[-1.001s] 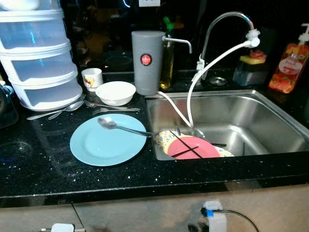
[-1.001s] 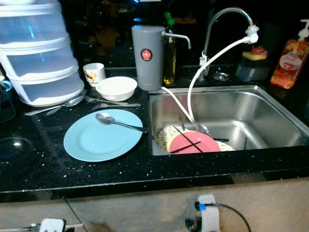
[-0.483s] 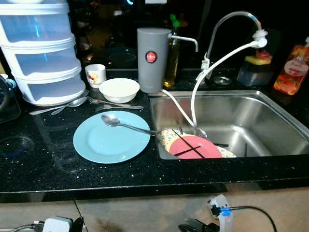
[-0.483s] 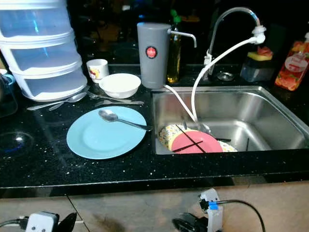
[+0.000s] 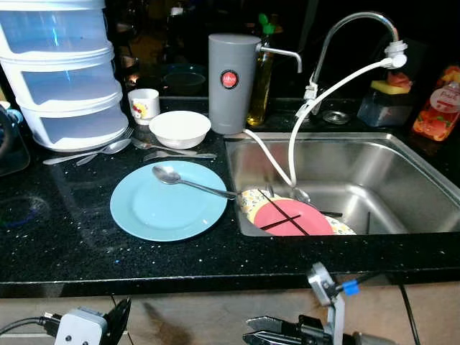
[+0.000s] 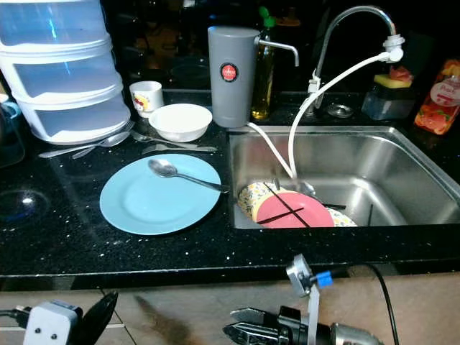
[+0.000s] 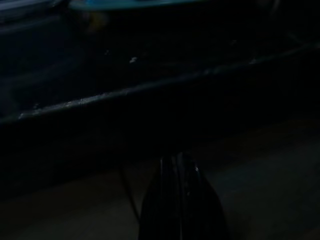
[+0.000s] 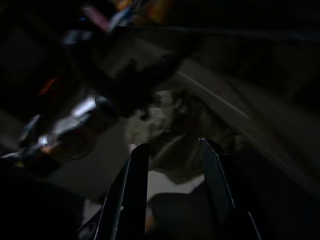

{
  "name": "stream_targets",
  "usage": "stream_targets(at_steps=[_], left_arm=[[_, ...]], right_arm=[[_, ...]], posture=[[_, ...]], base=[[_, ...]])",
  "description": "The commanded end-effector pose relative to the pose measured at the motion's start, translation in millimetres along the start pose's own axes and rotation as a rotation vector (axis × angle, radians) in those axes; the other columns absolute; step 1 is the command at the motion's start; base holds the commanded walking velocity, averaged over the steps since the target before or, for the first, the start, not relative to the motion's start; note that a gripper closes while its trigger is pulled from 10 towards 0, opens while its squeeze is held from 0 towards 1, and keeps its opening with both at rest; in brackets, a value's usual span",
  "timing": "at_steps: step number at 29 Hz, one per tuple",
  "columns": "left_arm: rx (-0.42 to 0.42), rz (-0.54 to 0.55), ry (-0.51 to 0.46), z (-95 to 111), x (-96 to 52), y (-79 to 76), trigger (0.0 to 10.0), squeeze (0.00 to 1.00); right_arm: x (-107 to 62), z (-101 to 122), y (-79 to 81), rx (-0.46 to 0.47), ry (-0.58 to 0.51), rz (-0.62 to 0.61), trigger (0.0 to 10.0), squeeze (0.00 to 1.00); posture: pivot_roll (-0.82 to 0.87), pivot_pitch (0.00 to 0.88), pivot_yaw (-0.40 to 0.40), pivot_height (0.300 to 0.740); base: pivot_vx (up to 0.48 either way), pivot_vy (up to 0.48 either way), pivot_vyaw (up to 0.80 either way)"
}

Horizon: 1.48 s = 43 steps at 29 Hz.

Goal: Kitchen organization

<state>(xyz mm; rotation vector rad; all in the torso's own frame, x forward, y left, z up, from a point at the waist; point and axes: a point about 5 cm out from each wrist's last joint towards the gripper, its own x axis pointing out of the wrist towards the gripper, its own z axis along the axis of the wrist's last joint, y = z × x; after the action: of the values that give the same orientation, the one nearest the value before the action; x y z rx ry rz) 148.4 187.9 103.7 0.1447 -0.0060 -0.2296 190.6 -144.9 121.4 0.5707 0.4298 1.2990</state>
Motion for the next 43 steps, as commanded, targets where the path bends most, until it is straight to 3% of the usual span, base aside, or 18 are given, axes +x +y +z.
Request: stream_targets(at_steps=[1,6,11,13,14,16,19,21,22,24,26,27,32,36,38,43], left_arm=[[0.022,0.0,-0.011,6,-0.8,0.0,10.0,0.0],[0.042,0.023,-0.088,28,1.5,-0.6,10.0,0.0],[0.017,-0.005,-0.046,25,-0.8,-4.3,10.0,0.0],[0.011,-0.034,0.101,4,-11.0,-9.3,10.0,0.0],[0.011,-0.034,0.101,4,-11.0,-9.3,10.0,0.0],[-0.037,-0.119,0.273,-20,-27.6,-19.0,10.0,0.0],[-0.074,-0.185,0.316,-24,-34.9,-24.9,10.0,0.0],[-0.173,-0.244,0.269,-15,-36.8,-30.2,10.0,0.0],[-0.173,-0.244,0.269,-15,-36.8,-30.2,10.0,0.0],[-0.308,-0.357,0.237,-5,-37.6,-38.8,10.0,0.0],[-0.35,-0.414,0.223,-1,-39.6,-42.0,10.0,0.0],[-0.412,-0.476,0.198,7,-43.3,-44.1,10.0,0.0],[-0.505,-0.504,0.072,28,-39.1,-38.1,10.0,0.0],[-0.613,-0.627,0.018,48,-39.3,-36.6,10.0,0.0],[-0.645,-0.667,-0.009,61,-38.6,-35.8,10.0,0.0],[-0.664,-0.637,-0.13,84,-24.8,-25.0,10.0,0.0]], right_arm=[[0.6,3,7.6,0.015,0.005,0.054,10.0,0.0],[5.5,17,23.5,0.042,-0.016,0.183,10.0,0.0],[7.2,21,25.2,0.043,-0.012,0.187,10.0,0.0],[7.2,18,24.1,0.05,0.004,0.166,10.0,0.0],[7.2,18,24.1,0.05,0.004,0.166,10.0,0.0],[6.7,13,21.6,0.056,0.042,0.129,10.0,0.0],[5.9,11,21.3,0.063,0.056,0.123,10.0,0.0],[6.0,12,22.2,0.073,0.051,0.128,10.0,0.0],[6.0,12,22.2,0.073,0.051,0.128,10.0,0.0],[6.3,13,22.8,0.079,0.05,0.135,10.0,0.0],[6.3,13,22.9,0.08,0.05,0.14,10.0,0.0],[6.5,15,23.1,0.081,0.048,0.149,10.0,0.0],[7.0,18,28.1,0.09,0.037,0.192,10.0,0.0],[8.3,23,35.4,0.105,0.03,0.256,10.0,0.0],[9.3,29,36.6,0.102,-0.001,0.279,10.0,0.0],[13.6,50,34.1,0.085,-0.134,0.304,10.0,0.0]], posture=[[0.08,0.033,-0.049,0.74],[0.08,0.033,-0.049,0.74],[0.09,0.028,-0.046,0.74],[0.09,0.03,-0.045,0.74],[0.09,0.03,-0.045,0.74],[0.09,0.032,-0.046,0.74],[0.09,0.034,-0.049,0.74],[0.09,0.032,-0.05,0.74],[0.09,0.032,-0.05,0.74],[0.09,0.032,-0.05,0.74],[0.09,0.032,-0.05,0.74],[0.09,0.029,-0.05,0.74],[0.09,0.028,-0.05,0.74],[0.09,0.028,-0.05,0.74],[0.09,0.028,-0.047,0.74],[0.1,0.027,-0.046,0.74]], base=[[0.0,0.0,0.0],[0.0,0.0,0.0],[0.0,0.0,0.0],[0.0,0.0,0.0],[0.0,0.0,0.0],[0.0,0.0,0.0],[0.0,0.0,0.0],[0.0,0.0,0.0],[0.0,0.0,0.0],[0.0,0.0,0.0],[0.0,0.0,0.0],[0.0,0.0,0.0],[0.0,0.0,0.0],[0.0,0.0,0.0],[0.0,0.0,0.0],[0.0,0.0,0.0]])
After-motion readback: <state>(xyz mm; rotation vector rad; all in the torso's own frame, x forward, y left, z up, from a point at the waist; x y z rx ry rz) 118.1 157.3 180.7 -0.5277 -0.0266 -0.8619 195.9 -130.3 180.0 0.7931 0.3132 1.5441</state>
